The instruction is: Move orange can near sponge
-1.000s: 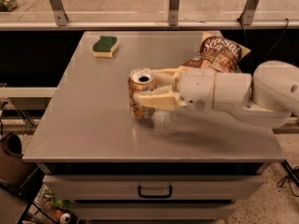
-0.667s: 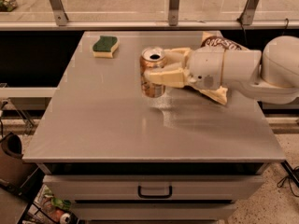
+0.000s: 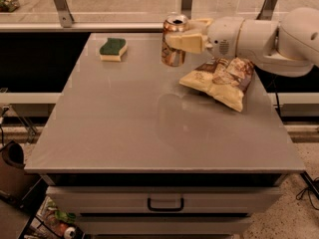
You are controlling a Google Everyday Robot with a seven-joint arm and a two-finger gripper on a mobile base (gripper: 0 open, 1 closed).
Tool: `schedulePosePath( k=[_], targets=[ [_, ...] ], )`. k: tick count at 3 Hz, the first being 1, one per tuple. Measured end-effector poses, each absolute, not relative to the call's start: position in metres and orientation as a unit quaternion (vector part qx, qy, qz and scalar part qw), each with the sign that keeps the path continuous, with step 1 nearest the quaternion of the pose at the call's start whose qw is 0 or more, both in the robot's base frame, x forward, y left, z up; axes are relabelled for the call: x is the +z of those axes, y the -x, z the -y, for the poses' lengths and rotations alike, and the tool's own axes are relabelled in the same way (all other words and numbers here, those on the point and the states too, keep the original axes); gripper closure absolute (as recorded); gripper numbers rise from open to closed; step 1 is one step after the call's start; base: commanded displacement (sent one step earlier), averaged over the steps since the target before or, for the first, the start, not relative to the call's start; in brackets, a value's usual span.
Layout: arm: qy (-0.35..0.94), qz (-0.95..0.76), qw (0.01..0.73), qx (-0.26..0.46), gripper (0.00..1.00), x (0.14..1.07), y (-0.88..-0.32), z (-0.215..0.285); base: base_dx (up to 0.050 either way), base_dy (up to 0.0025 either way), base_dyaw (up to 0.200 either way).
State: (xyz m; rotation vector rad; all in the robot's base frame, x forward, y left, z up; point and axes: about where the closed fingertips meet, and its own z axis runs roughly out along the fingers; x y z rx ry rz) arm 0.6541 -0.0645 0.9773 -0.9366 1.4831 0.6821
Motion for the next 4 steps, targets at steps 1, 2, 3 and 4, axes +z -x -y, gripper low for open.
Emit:
schedulePosePath(
  k=[1,2,3,4],
  targets=[
    [0.375,-0.651,0.596,0.283,1.00,0.984,-0.705,0.059,0.000,0.00000,0.000],
    [0.364,-0.664,0.593,0.272,1.00,0.984,-0.743,0.043,0.000,0.00000,0.000],
    [0.356,-0.670,0.595,0.266,1.00,0.974,-0.773,0.017,0.000,0.00000,0.000],
    [0.342,-0.670,0.603,0.264,1.00,0.958,-0.793,-0.004,0.000,0.00000,0.000]
  ],
)
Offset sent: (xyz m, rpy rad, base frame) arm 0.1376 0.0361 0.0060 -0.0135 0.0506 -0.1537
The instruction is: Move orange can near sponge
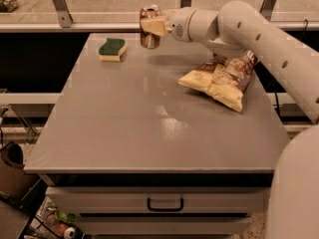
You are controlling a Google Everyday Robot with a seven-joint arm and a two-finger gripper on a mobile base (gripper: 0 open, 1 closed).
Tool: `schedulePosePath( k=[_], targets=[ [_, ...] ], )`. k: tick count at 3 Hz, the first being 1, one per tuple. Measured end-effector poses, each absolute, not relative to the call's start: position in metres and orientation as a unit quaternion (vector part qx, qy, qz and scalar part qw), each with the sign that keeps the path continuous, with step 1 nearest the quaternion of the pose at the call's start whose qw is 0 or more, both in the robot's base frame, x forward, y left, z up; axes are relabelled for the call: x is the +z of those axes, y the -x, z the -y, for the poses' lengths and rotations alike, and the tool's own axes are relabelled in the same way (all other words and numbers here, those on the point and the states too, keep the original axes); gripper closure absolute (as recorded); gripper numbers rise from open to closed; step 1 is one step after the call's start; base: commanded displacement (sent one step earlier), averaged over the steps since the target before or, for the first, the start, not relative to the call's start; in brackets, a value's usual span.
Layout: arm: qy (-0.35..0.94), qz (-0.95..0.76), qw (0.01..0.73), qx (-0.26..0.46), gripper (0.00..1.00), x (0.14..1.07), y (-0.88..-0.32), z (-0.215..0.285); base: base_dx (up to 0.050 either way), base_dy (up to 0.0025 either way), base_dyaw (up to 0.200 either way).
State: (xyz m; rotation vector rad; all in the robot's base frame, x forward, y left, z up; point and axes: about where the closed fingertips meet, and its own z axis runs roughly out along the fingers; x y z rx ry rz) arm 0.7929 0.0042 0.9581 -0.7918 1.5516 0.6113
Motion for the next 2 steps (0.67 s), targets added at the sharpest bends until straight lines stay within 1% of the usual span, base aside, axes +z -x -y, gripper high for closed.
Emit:
schedulePosePath(
  k=[2],
  targets=[
    [0.337,-0.685,0.602,0.234,1.00,0.933,-0.813,-0.036,0.000,0.00000,0.000]
  ],
)
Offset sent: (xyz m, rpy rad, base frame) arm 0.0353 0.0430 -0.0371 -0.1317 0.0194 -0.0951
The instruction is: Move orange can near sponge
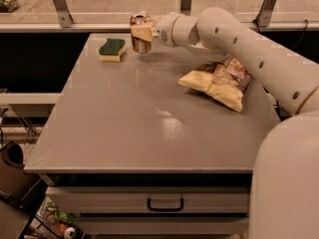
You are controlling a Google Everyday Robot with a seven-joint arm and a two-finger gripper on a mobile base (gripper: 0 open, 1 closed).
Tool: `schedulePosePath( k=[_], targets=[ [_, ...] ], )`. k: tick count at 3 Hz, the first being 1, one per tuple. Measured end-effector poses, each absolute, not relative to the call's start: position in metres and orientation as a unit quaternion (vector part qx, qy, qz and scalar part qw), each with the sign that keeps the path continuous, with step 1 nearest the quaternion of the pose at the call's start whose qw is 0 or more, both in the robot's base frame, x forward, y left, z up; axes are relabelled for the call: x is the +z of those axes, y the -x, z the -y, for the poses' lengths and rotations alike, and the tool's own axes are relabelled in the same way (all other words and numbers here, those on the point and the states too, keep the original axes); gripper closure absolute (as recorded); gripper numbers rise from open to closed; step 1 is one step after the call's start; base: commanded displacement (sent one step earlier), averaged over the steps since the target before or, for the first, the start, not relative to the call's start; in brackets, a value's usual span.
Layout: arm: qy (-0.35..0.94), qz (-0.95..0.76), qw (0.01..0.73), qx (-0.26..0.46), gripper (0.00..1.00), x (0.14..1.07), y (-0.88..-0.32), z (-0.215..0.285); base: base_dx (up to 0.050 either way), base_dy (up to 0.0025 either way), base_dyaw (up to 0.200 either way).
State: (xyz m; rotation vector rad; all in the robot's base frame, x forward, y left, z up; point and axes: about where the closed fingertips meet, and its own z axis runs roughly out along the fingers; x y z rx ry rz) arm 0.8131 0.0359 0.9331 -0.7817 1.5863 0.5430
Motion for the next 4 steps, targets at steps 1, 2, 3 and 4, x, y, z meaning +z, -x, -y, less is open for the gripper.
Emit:
schedulePosePath(
  k=[1,2,3,4],
  targets=[
    [0.346,-0.700,0.587,0.216,1.00,0.924,-0.819,-0.049,0.000,0.00000,0.000],
    [0.347,-0.706,0.579,0.215,1.00,0.916,-0.824,-0.059,0.000,0.00000,0.000],
    [0.332,-0.708,0.582,0.226,1.00,0.902,-0.829,-0.060,0.000,0.00000,0.000],
    [0.311,-0.712,0.584,0.236,1.00,0.890,-0.828,-0.057,0.000,0.00000,0.000]
  ],
)
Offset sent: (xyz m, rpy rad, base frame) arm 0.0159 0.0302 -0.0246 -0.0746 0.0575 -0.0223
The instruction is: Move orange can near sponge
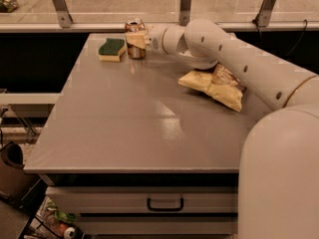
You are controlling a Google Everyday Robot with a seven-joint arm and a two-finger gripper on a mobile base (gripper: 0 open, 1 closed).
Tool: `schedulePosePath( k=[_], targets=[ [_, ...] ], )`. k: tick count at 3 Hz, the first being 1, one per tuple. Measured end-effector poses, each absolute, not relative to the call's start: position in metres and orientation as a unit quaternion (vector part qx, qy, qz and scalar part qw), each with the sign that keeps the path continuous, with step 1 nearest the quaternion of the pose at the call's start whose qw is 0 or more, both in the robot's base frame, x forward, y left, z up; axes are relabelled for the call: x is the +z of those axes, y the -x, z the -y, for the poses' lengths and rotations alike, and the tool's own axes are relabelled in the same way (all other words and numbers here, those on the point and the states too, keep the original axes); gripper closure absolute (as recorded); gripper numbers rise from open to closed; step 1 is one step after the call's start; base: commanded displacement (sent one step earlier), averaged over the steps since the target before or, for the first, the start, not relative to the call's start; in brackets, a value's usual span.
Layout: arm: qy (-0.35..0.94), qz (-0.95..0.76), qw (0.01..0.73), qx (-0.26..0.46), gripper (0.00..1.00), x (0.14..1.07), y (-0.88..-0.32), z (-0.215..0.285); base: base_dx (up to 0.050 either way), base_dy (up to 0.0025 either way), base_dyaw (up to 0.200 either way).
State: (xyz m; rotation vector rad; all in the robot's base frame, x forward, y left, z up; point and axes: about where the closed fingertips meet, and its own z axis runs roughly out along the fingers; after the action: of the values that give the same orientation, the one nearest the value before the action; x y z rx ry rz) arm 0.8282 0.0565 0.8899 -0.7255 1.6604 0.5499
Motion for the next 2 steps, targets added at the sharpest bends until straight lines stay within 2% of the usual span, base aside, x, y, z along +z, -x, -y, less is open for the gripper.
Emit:
schedulePosePath(
  k=[1,2],
  targets=[
    [0.311,-0.712,0.584,0.236,0.86,0.8925,-0.8282,-0.0565,0.000,0.00000,0.000],
    [0.311,-0.712,0.584,0.236,0.62,0.8932,-0.8282,-0.0566,0.000,0.00000,0.000]
  ],
)
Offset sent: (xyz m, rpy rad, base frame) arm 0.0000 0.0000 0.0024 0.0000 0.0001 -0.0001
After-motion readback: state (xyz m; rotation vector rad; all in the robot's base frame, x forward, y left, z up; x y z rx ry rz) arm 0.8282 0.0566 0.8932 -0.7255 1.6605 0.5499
